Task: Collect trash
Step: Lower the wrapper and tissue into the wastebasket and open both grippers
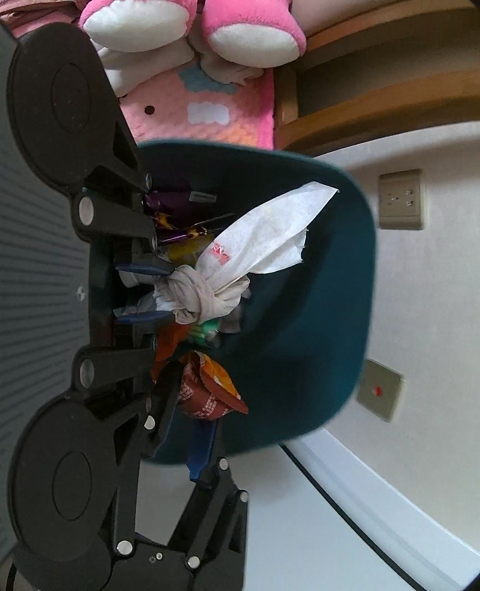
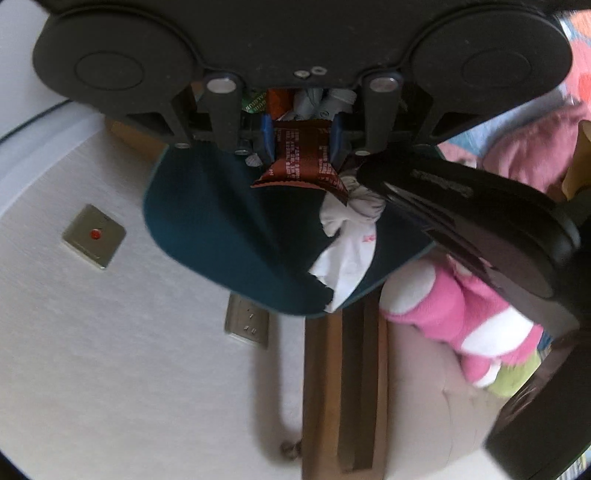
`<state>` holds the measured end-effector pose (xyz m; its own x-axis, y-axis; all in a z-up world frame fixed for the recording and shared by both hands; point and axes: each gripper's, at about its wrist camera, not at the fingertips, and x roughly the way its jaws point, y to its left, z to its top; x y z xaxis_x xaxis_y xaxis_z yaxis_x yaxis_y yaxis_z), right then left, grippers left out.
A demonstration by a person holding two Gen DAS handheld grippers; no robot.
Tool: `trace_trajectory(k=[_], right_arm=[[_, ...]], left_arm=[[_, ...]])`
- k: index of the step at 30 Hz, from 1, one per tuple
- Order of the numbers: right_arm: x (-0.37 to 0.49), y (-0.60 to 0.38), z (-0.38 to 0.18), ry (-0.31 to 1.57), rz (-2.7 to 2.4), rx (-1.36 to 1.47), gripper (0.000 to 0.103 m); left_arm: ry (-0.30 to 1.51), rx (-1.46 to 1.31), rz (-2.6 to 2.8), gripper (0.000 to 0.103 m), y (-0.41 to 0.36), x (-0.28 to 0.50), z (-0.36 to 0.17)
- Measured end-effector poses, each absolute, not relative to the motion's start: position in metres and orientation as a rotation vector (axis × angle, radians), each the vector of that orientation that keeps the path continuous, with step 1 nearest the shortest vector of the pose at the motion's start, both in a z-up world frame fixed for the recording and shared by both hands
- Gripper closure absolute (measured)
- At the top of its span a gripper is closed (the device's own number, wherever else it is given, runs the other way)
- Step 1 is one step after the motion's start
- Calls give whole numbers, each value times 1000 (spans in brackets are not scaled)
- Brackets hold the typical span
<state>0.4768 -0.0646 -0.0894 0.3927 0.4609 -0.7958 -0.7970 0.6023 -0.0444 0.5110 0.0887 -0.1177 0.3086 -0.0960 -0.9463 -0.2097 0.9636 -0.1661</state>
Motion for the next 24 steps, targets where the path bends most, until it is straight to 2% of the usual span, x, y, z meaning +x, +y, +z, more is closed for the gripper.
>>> trace_trajectory(k=[8, 16, 24], right_arm=[[477, -49, -116, 877, 885, -625, 75], [475, -46, -126, 893, 923, -695, 72], [480, -48, -124, 921, 924, -655, 61]], left_arm=[[1367, -245, 78, 83, 84, 527, -157], [1396, -264, 82, 83, 83, 539, -169], [1372, -286, 89, 76, 84, 537, -160]])
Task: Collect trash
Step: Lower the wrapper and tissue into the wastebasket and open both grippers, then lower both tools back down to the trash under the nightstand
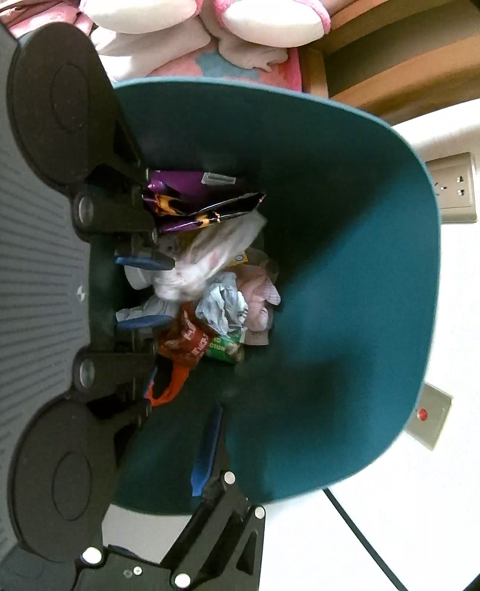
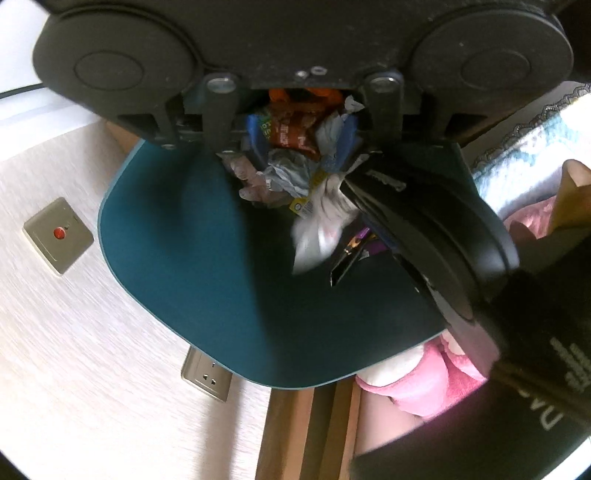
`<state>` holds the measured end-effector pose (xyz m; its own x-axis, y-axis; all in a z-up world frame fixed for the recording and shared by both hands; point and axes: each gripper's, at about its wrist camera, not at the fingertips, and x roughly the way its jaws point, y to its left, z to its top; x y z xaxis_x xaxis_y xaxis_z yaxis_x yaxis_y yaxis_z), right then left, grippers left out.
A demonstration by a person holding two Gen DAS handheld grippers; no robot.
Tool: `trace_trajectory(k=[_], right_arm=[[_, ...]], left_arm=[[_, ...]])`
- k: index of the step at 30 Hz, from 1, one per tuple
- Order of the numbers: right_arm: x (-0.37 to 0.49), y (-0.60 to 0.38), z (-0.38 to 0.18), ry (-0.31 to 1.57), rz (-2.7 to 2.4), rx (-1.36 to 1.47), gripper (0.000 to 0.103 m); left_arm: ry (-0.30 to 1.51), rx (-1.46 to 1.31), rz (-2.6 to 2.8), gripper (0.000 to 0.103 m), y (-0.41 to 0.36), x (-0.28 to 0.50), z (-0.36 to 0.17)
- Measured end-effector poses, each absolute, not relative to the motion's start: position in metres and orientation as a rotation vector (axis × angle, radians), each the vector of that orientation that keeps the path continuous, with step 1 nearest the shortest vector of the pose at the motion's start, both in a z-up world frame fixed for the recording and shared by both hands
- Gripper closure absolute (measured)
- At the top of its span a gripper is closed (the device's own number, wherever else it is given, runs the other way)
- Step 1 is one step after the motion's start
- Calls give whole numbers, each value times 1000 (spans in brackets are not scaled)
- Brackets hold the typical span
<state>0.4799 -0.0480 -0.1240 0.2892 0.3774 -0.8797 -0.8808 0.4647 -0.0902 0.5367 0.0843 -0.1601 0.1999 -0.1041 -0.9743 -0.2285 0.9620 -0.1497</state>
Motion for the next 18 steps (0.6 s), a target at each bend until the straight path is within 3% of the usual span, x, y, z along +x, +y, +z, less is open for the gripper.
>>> trace_trajectory(k=[3, 4, 5, 6, 18], right_arm=[[479, -51, -121, 916, 917, -641, 58], [477, -52, -119, 915, 915, -631, 58], [479, -54, -117, 914, 911, -621, 57], [478, -56, -115, 910, 907, -614, 56], [441, -76, -75, 813, 820, -525, 46]], left_arm=[[1349, -293, 83, 68, 85, 531, -151], [1339, -300, 82, 62, 86, 529, -147], [1325, -309, 80, 47, 87, 526, -143], [1310, -309, 84, 42, 88, 523, -138], [1158, -286, 50, 42, 86, 470, -80]])
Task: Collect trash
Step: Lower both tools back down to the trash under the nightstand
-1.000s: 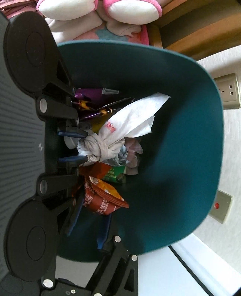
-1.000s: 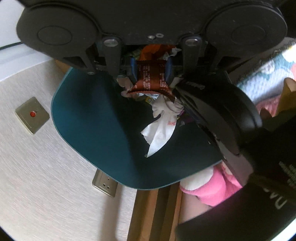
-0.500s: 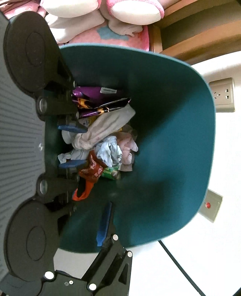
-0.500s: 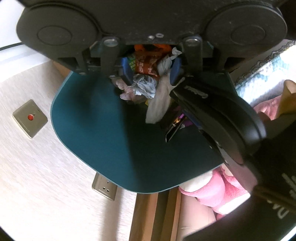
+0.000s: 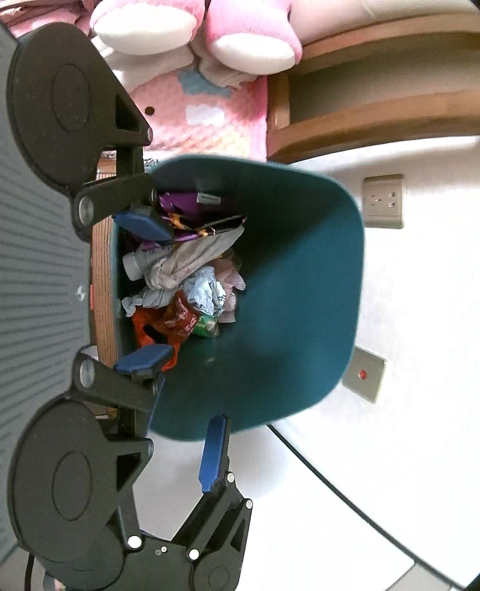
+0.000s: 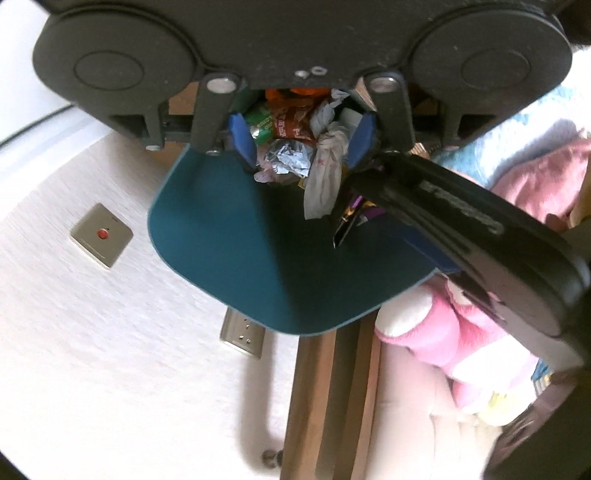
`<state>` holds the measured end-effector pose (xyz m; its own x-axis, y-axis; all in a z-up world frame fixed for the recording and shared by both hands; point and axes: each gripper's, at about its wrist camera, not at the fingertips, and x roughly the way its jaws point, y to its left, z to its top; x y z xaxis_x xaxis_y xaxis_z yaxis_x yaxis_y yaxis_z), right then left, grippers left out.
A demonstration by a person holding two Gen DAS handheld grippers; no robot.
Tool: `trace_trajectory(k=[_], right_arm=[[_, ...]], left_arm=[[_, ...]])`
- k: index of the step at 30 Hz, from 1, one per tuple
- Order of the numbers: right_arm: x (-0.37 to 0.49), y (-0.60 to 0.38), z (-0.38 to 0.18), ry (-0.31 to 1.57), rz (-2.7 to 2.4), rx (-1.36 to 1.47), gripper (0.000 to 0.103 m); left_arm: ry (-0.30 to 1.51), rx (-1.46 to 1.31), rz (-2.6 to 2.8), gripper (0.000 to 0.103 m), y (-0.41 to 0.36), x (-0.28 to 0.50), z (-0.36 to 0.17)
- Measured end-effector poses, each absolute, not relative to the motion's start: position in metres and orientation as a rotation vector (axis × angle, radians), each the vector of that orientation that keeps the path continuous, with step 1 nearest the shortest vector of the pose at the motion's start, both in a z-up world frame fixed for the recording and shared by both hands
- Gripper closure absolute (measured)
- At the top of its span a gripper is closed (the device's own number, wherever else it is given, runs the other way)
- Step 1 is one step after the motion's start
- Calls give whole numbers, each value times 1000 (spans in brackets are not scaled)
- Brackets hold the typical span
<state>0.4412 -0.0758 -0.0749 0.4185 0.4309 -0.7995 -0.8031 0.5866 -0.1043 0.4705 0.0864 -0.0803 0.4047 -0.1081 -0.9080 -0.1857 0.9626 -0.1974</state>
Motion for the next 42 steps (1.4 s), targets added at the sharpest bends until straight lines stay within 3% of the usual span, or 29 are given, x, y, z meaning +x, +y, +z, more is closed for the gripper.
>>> trace_trajectory(k=[14, 23, 24, 38, 41, 42], right_arm=[[358, -105, -44, 746, 695, -317, 31], [289, -110, -47, 739, 670, -164, 21], [284, -109, -49, 743, 668, -158, 20], [252, -111, -108, 865, 696, -194, 8], [259, -113, -135, 907, 706, -222, 7], [263, -115, -147, 924, 710, -228, 7]], left_arm=[[1005, -241, 0, 36, 97, 370, -27], [962, -222, -7, 26, 101, 286, -20], [962, -212, -5, 22, 102, 278, -23], [1080, -297, 49, 18, 114, 243, -112], [1114, -339, 76, 0, 114, 249, -148], [1125, -358, 87, 0, 113, 252, -164]])
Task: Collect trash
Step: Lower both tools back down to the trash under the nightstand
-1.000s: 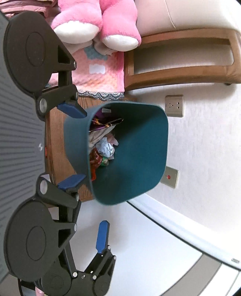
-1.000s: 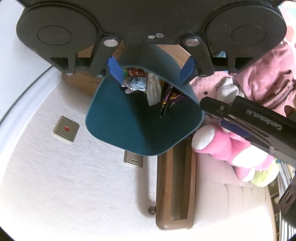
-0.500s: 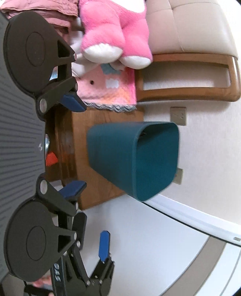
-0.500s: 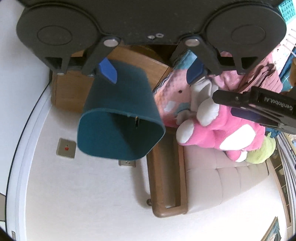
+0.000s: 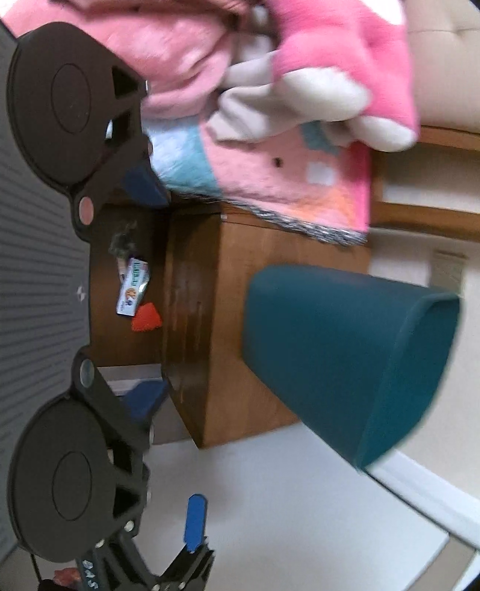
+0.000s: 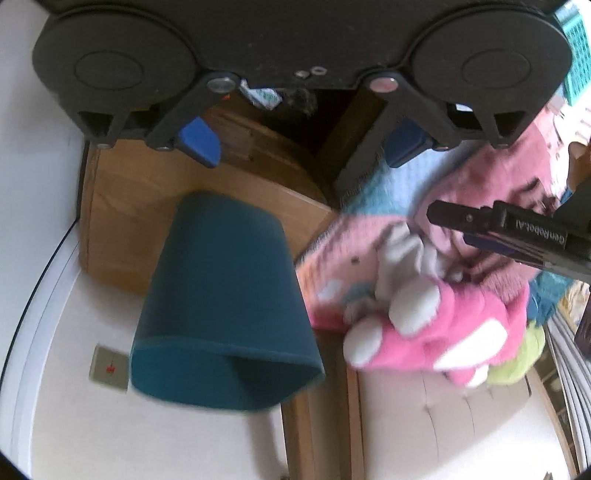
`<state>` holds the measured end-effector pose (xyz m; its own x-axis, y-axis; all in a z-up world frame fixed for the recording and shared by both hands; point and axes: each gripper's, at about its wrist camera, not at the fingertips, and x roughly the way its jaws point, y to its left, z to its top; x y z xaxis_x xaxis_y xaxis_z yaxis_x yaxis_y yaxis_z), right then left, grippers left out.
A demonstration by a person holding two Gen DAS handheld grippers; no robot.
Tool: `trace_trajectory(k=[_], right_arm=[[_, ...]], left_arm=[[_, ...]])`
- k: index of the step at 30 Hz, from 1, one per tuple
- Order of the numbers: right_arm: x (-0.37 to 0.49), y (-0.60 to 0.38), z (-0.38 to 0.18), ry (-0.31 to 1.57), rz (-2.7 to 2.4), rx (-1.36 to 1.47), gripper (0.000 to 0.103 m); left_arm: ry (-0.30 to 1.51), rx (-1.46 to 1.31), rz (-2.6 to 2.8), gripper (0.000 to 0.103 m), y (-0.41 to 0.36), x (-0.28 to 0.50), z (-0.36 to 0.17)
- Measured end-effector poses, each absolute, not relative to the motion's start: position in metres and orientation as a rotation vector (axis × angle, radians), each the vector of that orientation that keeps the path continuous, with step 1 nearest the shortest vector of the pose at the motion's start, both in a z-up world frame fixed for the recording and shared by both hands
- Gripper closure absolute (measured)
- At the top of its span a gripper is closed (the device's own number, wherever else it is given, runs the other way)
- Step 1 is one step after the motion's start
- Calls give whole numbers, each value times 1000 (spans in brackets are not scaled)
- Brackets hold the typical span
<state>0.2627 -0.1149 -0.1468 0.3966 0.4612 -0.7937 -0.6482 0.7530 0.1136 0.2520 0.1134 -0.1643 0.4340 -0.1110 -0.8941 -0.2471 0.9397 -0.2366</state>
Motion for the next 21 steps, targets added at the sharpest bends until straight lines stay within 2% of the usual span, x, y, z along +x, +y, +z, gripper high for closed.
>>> trace_trajectory(k=[7, 21], right_arm=[[284, -120, -238, 1029, 750, -320, 6], [317, -109, -472, 1186, 848, -510, 8]], left_arm=[[1297, -470, 168, 0, 101, 270, -290], [1519, -569, 384, 0, 82, 290, -556]])
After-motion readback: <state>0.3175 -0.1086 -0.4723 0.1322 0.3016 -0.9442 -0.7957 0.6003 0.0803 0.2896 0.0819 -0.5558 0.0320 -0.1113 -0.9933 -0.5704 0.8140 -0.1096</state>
